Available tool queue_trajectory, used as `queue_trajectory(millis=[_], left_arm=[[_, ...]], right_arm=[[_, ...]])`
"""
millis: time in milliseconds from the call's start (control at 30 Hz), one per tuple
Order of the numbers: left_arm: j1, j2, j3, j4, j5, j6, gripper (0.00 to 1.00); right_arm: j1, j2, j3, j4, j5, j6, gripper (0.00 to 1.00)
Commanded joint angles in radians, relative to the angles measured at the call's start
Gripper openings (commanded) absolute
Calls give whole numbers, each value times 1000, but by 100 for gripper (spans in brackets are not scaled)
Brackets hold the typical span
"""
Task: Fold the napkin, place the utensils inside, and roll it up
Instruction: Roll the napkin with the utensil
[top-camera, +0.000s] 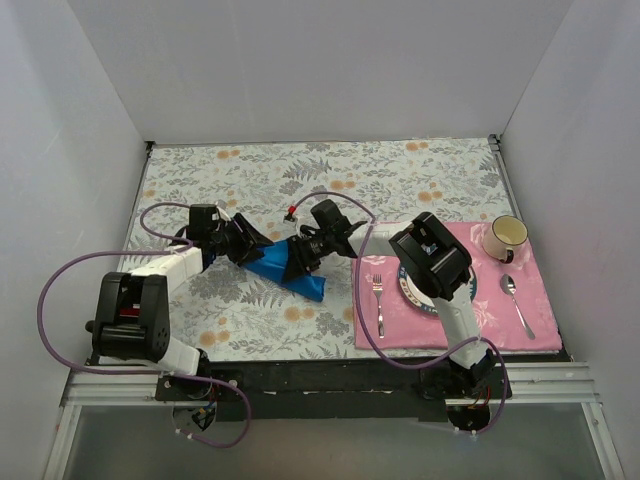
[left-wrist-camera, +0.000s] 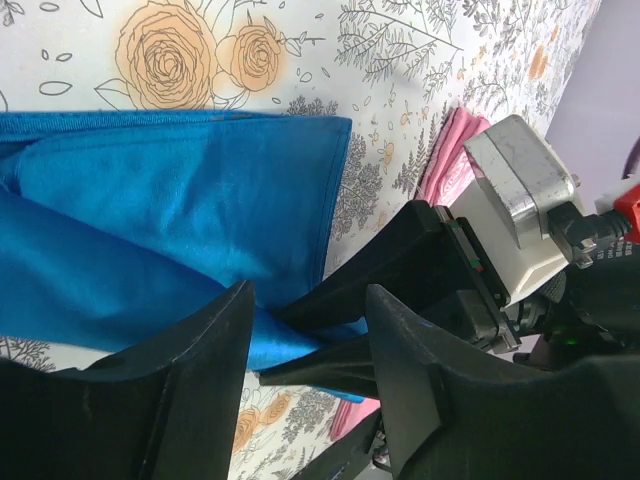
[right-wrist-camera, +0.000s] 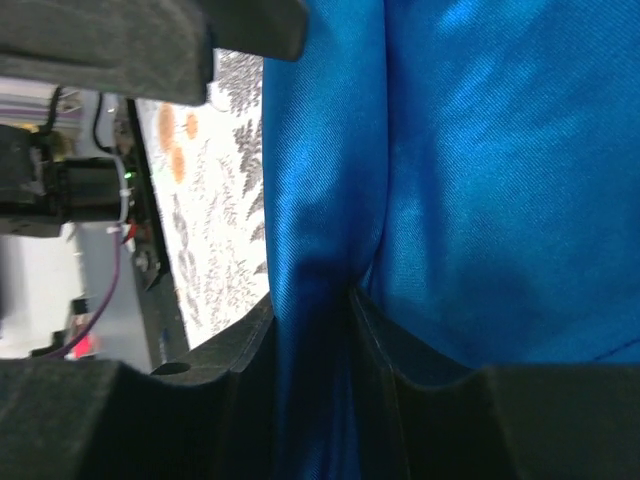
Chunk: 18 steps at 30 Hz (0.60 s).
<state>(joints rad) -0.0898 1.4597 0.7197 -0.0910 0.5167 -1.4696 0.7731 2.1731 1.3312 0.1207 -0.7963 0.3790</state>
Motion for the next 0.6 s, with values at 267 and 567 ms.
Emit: queue_trajectory(millis=[267,567], left_arm=[[-16,-68,-57,80,36,-46,46],[-30,-131,-123,-21,-63,-213,50]], right_arm=[[-41,60,-104,108,-77,129,20],[-54,67,-171,208,3,245,16]])
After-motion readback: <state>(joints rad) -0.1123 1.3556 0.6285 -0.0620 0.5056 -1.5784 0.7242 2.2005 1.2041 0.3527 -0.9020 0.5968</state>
